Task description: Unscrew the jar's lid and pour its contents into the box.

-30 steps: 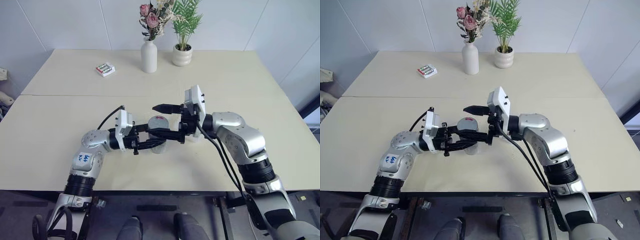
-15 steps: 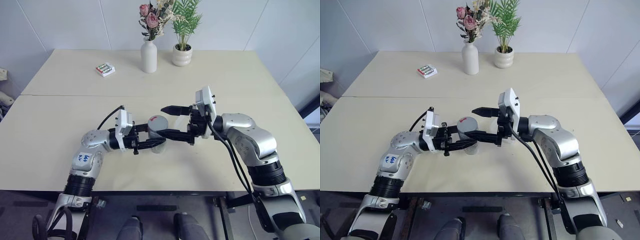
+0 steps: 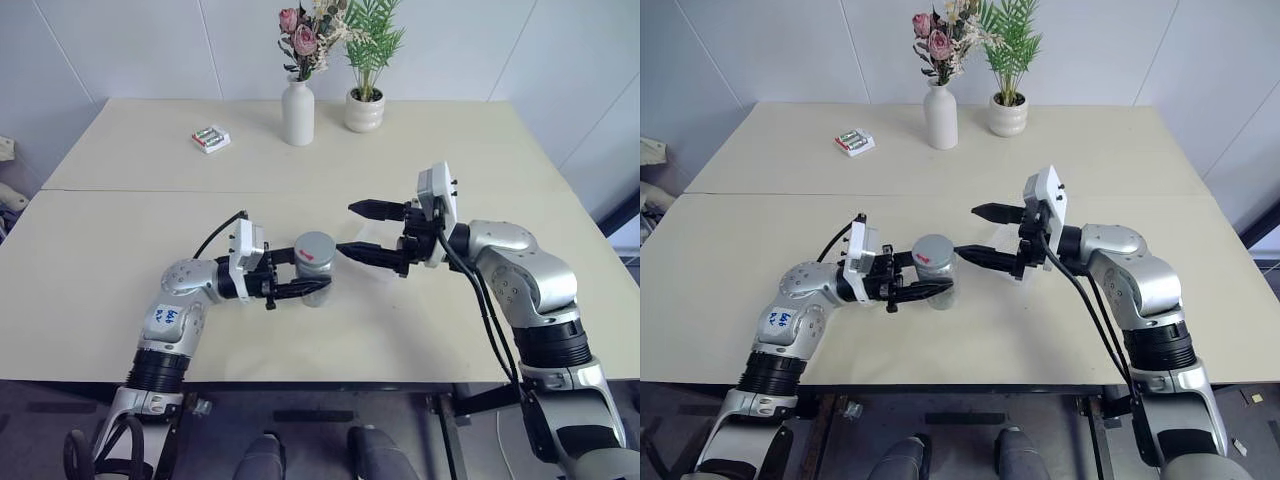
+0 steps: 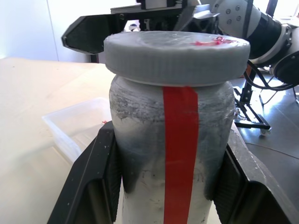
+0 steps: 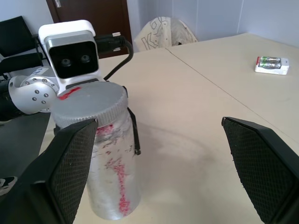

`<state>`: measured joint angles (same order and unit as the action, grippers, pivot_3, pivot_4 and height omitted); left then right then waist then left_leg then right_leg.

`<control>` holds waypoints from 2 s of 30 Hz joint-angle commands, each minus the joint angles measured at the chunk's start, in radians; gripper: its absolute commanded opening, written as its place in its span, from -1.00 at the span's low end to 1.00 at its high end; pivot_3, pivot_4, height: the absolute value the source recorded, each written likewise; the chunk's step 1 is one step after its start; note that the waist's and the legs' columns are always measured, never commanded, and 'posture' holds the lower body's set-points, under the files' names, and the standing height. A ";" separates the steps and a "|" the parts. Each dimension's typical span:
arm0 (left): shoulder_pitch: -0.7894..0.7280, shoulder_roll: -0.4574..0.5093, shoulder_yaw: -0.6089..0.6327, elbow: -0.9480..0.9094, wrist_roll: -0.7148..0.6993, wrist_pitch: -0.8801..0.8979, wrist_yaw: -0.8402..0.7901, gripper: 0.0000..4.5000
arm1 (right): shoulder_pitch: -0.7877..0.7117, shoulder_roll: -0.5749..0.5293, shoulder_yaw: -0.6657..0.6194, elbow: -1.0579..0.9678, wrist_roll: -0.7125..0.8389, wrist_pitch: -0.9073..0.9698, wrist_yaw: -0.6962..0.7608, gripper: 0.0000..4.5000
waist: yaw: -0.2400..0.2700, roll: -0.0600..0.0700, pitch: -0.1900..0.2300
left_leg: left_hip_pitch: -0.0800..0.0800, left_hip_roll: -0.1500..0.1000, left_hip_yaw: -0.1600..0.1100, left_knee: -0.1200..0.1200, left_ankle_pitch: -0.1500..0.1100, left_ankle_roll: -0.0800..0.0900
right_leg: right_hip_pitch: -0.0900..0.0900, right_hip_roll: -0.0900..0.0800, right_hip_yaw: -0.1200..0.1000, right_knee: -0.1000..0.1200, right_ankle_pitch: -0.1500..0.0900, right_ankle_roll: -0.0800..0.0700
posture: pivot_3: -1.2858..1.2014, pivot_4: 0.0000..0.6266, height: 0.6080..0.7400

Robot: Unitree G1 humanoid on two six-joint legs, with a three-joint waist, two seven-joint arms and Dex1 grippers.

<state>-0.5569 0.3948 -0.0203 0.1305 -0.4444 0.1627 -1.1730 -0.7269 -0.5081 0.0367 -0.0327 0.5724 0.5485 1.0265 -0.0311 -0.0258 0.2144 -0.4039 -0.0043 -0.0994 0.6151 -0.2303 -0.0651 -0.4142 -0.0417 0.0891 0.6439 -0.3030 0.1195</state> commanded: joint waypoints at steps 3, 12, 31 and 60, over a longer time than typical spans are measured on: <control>0.004 0.002 0.002 -0.043 -0.018 -0.009 -0.007 -0.07 | 0.004 -0.012 -0.049 -0.061 0.081 0.045 0.031 0.99 | 0.000 0.000 0.000 | 0.000 0.000 0.000 0.000 0.000 0.000 | 0.000 0.000 0.000 0.000 0.000 0.000 | 0.03 -0.52 1.00; 0.008 0.004 0.005 -0.047 -0.019 -0.007 -0.005 -0.07 | -0.007 -0.033 -0.055 -0.108 0.162 0.127 0.066 0.99 | 0.000 0.000 0.000 | 0.000 0.000 0.000 0.000 0.000 0.000 | 0.000 0.000 0.000 0.000 0.000 0.000 | 0.03 -0.52 1.00; 0.011 0.001 0.006 -0.053 -0.020 -0.004 0.003 -0.07 | -0.062 0.098 0.094 -0.095 0.048 0.086 0.034 0.99 | 0.000 0.000 0.000 | 0.000 0.000 0.000 0.000 0.000 0.000 | 0.000 0.000 0.000 0.000 0.000 0.000 | 0.03 -0.52 1.00; 0.010 0.004 0.005 -0.057 -0.022 0.003 0.010 -0.07 | -0.067 0.155 0.075 -0.059 0.016 0.034 0.032 0.30 | 0.000 0.000 0.000 | 0.000 0.000 0.000 0.000 0.000 0.000 | 0.000 0.000 0.000 0.000 0.000 0.000 | 0.03 -0.52 1.00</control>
<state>-0.5446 0.3958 -0.0140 0.1200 -0.4495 0.1658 -1.1569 -0.7699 -0.3662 0.1466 -0.0650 0.5476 0.5831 1.0583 -0.0312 -0.0258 0.2143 -0.4040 -0.0043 -0.0996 0.6151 -0.2303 -0.0651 -0.4143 -0.0419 0.0890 0.6440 -0.3029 0.1196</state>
